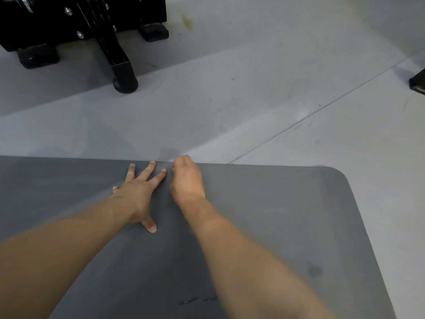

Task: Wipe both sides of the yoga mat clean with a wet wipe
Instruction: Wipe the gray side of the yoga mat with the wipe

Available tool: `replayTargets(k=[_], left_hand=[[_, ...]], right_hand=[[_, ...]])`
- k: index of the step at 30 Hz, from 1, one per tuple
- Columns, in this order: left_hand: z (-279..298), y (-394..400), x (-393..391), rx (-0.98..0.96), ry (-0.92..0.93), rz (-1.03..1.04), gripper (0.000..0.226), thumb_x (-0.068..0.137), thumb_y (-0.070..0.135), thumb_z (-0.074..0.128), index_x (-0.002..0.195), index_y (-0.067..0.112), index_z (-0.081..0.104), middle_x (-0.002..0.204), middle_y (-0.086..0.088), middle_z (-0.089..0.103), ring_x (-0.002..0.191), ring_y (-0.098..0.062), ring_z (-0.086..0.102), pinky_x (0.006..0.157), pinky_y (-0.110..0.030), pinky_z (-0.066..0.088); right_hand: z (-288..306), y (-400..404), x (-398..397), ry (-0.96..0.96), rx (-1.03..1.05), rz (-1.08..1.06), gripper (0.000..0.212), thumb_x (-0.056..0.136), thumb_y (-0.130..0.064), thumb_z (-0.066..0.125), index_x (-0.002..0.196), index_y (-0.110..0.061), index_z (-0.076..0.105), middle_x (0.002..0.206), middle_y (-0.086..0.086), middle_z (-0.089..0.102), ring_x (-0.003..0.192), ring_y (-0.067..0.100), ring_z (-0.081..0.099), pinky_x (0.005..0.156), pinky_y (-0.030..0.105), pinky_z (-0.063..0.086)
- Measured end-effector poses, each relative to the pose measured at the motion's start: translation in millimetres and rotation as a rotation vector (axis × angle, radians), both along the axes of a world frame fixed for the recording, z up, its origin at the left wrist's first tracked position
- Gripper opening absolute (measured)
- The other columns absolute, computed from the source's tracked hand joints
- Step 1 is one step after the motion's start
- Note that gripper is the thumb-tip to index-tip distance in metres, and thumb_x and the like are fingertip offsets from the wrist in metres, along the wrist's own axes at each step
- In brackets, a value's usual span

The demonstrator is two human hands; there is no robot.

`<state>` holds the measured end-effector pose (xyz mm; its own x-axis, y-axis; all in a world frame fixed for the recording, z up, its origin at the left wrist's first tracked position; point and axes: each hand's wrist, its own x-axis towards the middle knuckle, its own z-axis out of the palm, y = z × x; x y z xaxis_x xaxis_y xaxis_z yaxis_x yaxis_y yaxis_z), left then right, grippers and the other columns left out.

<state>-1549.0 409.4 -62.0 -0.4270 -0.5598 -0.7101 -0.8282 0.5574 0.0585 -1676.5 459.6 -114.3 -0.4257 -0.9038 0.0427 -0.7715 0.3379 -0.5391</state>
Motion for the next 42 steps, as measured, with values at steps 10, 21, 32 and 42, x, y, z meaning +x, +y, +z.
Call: replayTargets(k=[10,21,32,42], left_hand=[[-4.8,-0.6,2.8,-0.004,0.007,-0.004,0.160,0.043,0.051,0.098,0.152,0.049,-0.019,0.155,0.021,-0.040,0.150,-0.034,-0.025,0.110,-0.070,0.030],[-11.9,-0.4,1.7,-0.023,-0.053,-0.043,0.156,0.053,0.052,0.095,0.151,0.043,-0.026,0.153,0.015,-0.045,0.149,-0.038,-0.027,0.110,-0.071,0.029],[-5.6,97.8,-55.0,0.043,0.167,-0.389,0.103,0.082,0.037,0.065,0.157,0.047,-0.004,0.165,0.008,-0.024,0.153,-0.032,-0.018,0.121,-0.062,0.015],[-21.8,185.2,-104.3,-0.069,0.302,-0.482,0.115,0.073,0.082,0.057,0.160,0.028,0.004,0.167,0.001,-0.015,0.153,-0.025,-0.019,0.124,-0.054,0.004]], right_hand=[[-0.7,84.3,-138.1,0.149,0.056,-0.137,0.023,0.073,0.014,0.050,0.086,-0.004,0.054,0.092,0.017,0.052,0.077,0.036,0.052,0.069,0.034,0.035],[8.0,191.6,-250.7,0.201,0.153,-0.541,0.006,0.092,-0.001,0.048,0.093,0.001,0.054,0.101,0.024,0.054,0.088,0.042,0.054,0.070,0.038,0.034],[1.2,175.1,-136.1,0.016,0.038,-0.231,0.006,0.086,0.001,0.053,0.085,-0.004,0.056,0.089,0.017,0.057,0.085,0.036,0.055,0.075,0.042,0.043],[13.2,288.2,-229.8,0.189,0.179,-0.349,0.002,0.089,-0.003,0.057,0.087,-0.003,0.056,0.093,0.022,0.058,0.086,0.040,0.057,0.073,0.040,0.035]])
